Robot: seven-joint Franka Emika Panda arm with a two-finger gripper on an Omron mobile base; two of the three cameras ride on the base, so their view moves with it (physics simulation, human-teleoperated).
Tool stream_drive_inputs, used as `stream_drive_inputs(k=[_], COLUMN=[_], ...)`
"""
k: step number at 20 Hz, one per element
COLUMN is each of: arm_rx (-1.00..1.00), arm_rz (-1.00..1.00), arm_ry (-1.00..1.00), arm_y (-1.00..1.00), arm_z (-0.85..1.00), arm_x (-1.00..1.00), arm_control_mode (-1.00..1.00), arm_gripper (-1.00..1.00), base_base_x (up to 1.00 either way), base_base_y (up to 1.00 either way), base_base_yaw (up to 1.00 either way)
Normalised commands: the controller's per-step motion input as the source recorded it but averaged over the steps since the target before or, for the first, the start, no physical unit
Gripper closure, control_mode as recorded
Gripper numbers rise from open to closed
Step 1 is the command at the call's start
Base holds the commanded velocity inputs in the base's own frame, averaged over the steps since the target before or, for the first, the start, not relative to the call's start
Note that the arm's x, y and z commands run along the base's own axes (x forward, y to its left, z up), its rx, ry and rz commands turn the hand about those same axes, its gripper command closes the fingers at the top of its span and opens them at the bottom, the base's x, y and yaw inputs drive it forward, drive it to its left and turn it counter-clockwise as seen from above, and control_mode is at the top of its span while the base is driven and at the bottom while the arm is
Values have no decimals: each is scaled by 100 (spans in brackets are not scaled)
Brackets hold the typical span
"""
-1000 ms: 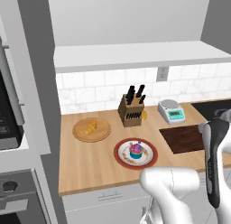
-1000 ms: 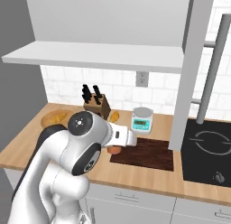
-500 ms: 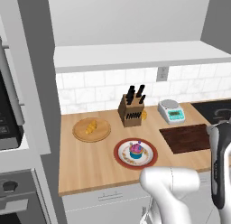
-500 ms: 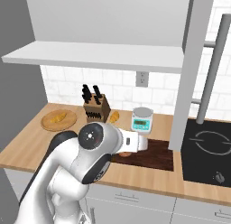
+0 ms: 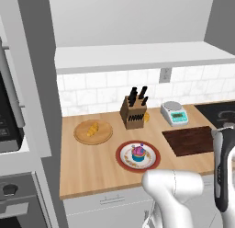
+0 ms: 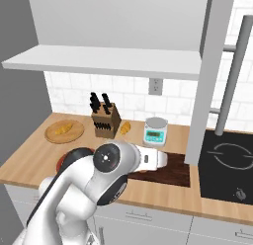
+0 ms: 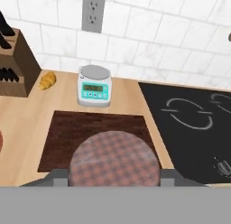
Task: From the different types of pastries on the counter, select a croissant and place it on the cutting board. Then retrieve a jar of jam from the cabinet and place it alongside the croissant on the cutting board.
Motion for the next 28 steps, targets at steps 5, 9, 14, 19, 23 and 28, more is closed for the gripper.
stream_drive_inputs(k=[5,9,14,19,23,28], arm_rx=[0,0,0,0,0,0], arm_rz=[0,0,0,-2,-3,-2], arm_ry=[0,0,0,0,0,0], arm_y=[-4,-43,-30,0,-6,-10], arm_z=[-6,-19,-21,-11,-12,-24], arm_x=[31,0,14,42,29,20], arm_control_mode=[-100,-100,-100,-100,-100,-100], arm_gripper=[100,100,100,100,100,100], base_base_x=[0,0,0,0,0,0], base_base_y=[0,0,0,0,0,0], base_base_yaw=[0,0,0,0,0,0])
